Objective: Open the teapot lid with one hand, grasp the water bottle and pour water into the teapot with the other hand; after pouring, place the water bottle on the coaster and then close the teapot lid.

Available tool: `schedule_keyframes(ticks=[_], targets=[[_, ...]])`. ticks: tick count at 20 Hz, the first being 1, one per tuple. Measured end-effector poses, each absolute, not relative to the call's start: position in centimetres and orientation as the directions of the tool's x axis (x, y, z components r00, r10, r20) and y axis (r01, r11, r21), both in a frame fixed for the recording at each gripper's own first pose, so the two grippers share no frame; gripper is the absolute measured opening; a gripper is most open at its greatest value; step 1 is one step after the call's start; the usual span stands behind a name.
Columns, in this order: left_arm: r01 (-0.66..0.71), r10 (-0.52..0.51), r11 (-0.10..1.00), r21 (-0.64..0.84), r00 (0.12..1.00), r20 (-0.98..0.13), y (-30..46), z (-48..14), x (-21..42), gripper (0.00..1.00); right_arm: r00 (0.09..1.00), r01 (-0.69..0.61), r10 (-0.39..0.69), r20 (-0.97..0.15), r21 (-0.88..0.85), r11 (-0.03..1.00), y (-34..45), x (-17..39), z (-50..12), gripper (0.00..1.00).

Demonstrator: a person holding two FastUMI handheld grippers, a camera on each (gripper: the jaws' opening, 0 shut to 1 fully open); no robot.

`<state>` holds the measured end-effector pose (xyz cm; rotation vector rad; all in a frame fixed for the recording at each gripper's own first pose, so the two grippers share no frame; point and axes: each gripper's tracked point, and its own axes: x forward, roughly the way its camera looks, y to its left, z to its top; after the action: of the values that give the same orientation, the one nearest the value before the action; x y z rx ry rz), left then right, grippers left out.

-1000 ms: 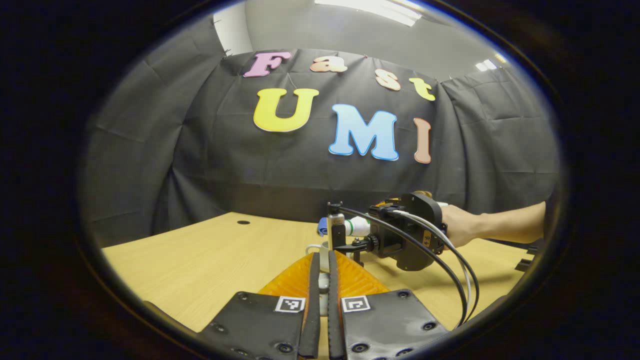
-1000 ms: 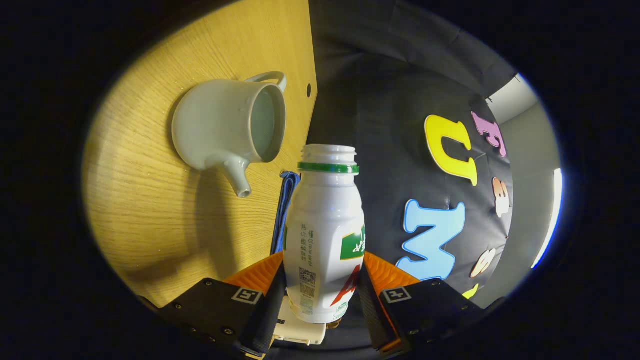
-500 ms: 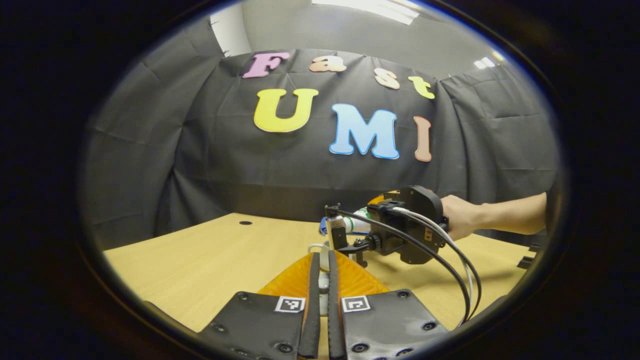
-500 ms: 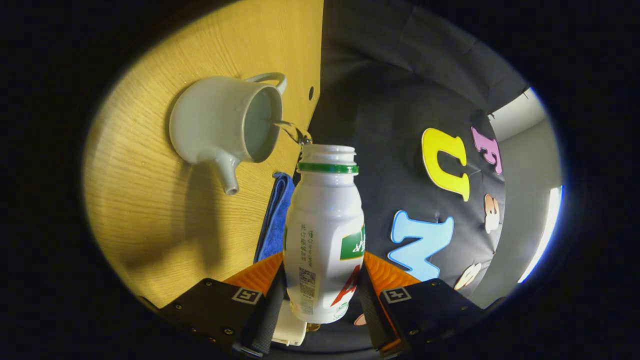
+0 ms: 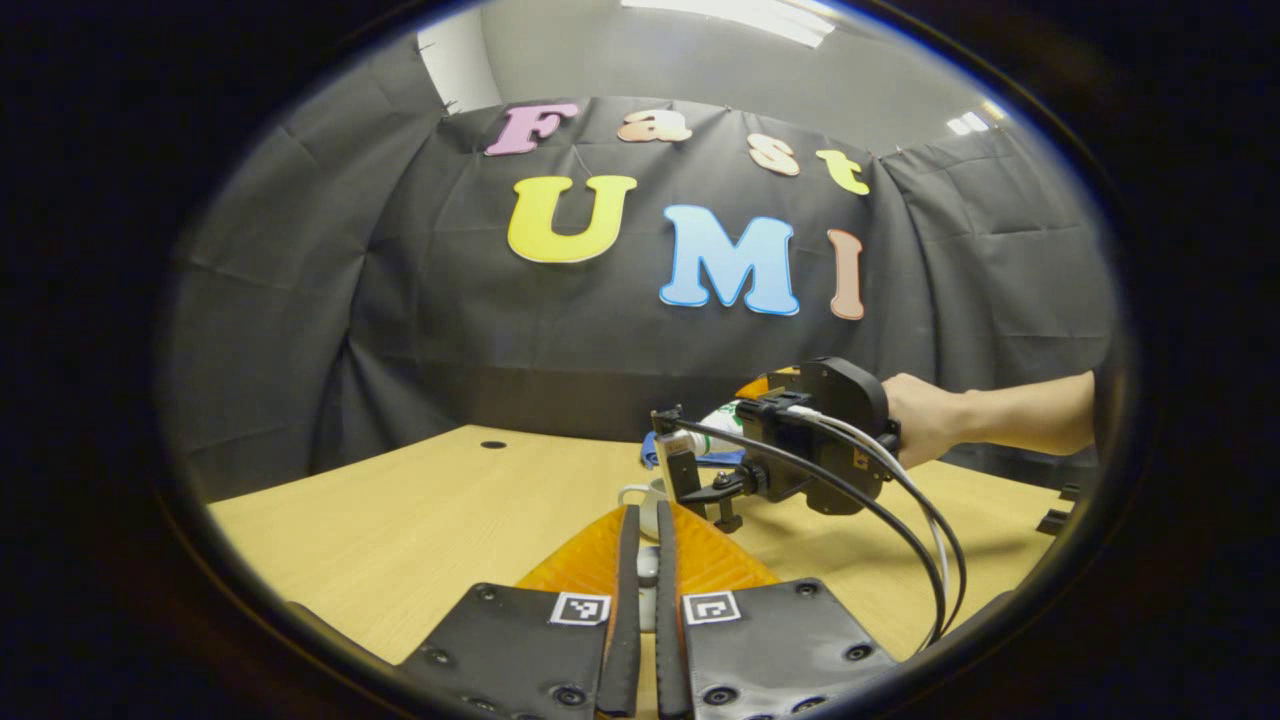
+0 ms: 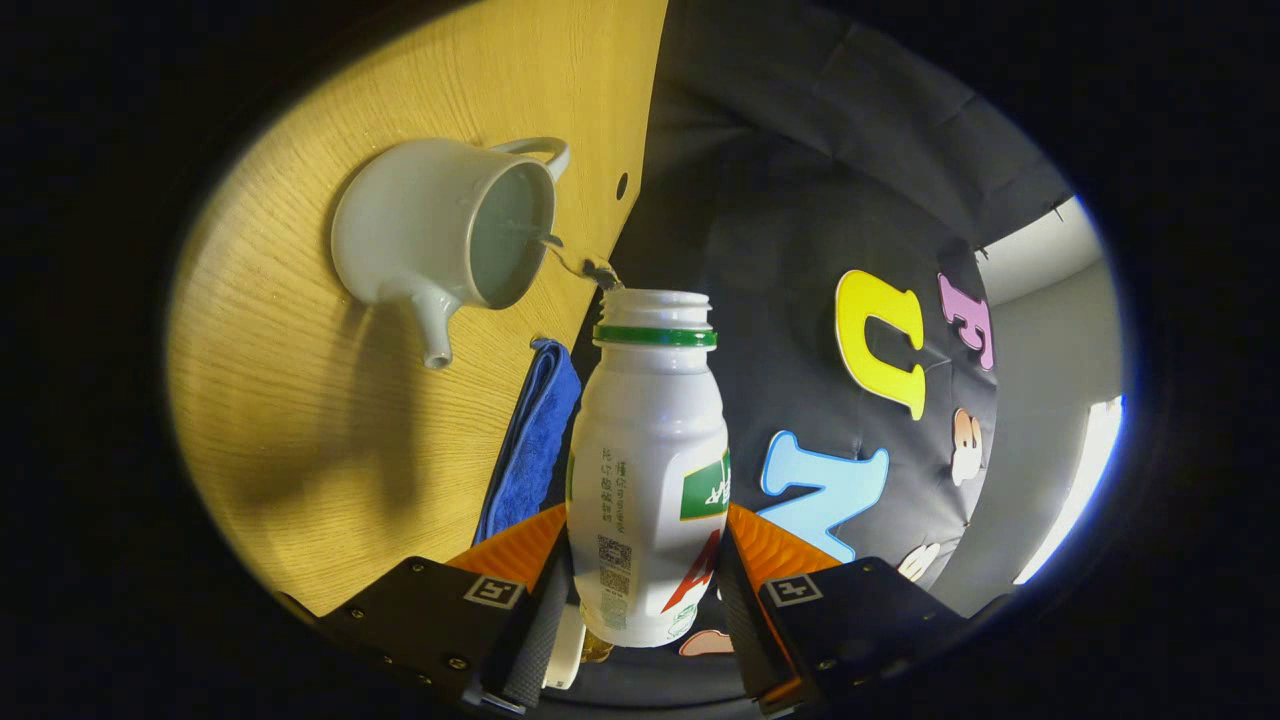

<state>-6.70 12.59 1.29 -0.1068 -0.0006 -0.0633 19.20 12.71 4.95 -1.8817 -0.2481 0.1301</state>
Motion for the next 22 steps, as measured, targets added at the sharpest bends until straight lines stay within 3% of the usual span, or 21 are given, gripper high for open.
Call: schedule_keyframes(ticks=[10,11,12,16,17,18,19,22], targets=[[0.060,-0.061,0.994,-0.094,0.998,0.000,12.6,1.2,-6.9,0.12,0.965,0.151,0.256,0.061,-0.926,-0.347,13.0,19.3,6.1,0.72],[0.061,-0.061,0.994,-0.093,0.998,-0.003,12.5,1.0,-6.9,0.17,0.964,0.155,0.258,0.064,-0.923,-0.353,13.1,19.3,6.2,0.72],[0.063,-0.064,0.994,-0.091,0.998,-0.006,12.5,1.0,-6.8,0.13,0.963,0.159,0.261,0.065,-0.920,-0.359,13.1,19.3,6.3,0.72],[0.062,-0.063,0.994,-0.085,0.998,-0.010,12.4,1.1,-6.8,0.12,0.961,0.167,0.270,0.063,-0.909,-0.381,13.1,19.4,6.4,0.72],[0.062,-0.063,0.994,-0.086,0.998,-0.010,12.4,1.0,-6.8,0.17,0.960,0.170,0.273,0.063,-0.906,-0.387,13.1,19.3,6.3,0.72],[0.061,-0.062,0.994,-0.087,0.998,-0.010,12.4,1.0,-6.7,0.12,0.959,0.172,0.275,0.063,-0.904,-0.392,13.2,19.3,6.3,0.72],[0.061,-0.062,0.994,-0.087,0.998,-0.012,12.5,0.8,-6.9,0.17,0.959,0.172,0.276,0.063,-0.903,-0.394,13.2,19.3,6.3,0.72],[0.060,-0.061,0.995,-0.085,0.998,-0.018,12.5,0.7,-6.9,0.12,0.957,0.173,0.284,0.057,-0.897,-0.406,13.4,19.0,6.0,0.72]])
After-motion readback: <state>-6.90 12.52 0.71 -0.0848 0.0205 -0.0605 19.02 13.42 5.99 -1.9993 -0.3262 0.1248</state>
